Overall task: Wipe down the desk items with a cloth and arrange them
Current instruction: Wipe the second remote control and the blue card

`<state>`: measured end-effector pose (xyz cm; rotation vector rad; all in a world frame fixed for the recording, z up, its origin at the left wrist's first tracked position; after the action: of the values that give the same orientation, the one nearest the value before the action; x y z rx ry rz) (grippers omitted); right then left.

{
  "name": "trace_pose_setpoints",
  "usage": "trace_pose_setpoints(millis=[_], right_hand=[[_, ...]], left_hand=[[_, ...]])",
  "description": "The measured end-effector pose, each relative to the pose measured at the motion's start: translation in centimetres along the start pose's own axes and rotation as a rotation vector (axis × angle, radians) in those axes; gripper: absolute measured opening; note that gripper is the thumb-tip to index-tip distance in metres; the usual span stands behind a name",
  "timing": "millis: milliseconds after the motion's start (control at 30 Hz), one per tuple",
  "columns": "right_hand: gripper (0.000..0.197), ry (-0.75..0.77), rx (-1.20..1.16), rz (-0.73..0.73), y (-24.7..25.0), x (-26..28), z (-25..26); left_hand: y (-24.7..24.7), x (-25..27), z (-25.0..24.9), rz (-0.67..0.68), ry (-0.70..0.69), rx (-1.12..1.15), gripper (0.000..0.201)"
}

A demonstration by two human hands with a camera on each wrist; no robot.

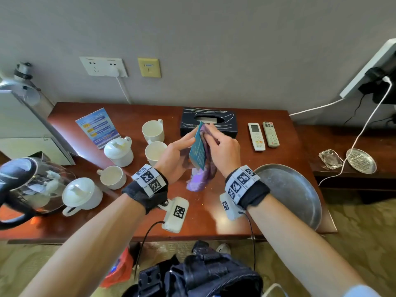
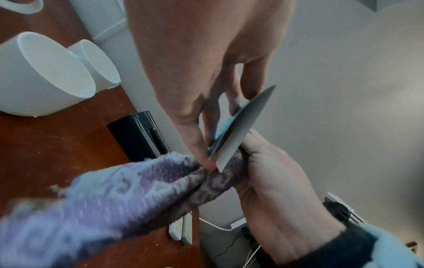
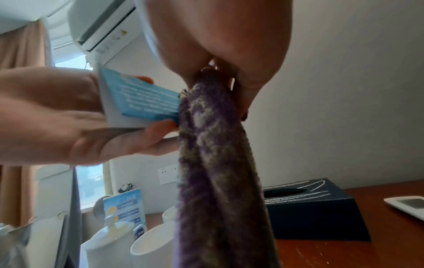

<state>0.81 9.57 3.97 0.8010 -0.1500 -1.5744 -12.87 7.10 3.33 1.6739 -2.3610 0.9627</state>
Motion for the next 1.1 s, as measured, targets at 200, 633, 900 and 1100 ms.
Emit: trace_pose_setpoints(millis=[200,633,900,1100], right_hand=[[0.039,0.169,0.193,0.032,-1.5,2.4,2.6],[0.035,0.009,0.214,-0.010,-1.0,1.5,2.7],[0.037,0.399,0.280,-0.036,-2.7,5.2,4.5],[0.031,0.253,0.243,-0.051,-2.1,2.7,3.0]], left_hand=[[0.9,0.2,-0.7,-0.029,-0.016,0.042,0.035],[1.5,0.9,-0.8,0.026,0.006,0.182,0.034],[2.5,0.8,-1.2,-0.075,-0.045,0.187,0.049],[1.5,0.2,-0.6,-0.047,-0.046,0.076,0.041]])
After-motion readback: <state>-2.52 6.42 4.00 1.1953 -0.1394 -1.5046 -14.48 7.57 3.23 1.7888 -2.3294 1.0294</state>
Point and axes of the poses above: each hand's wrist, its own x-axis away from the middle knuckle, its own y-axis out of the back of the hand, z = x × y, the point moved 5 cm from there along -x, towards the middle knuckle, and after that the axes turned 9 degrees about y, right-handed, at the moved point
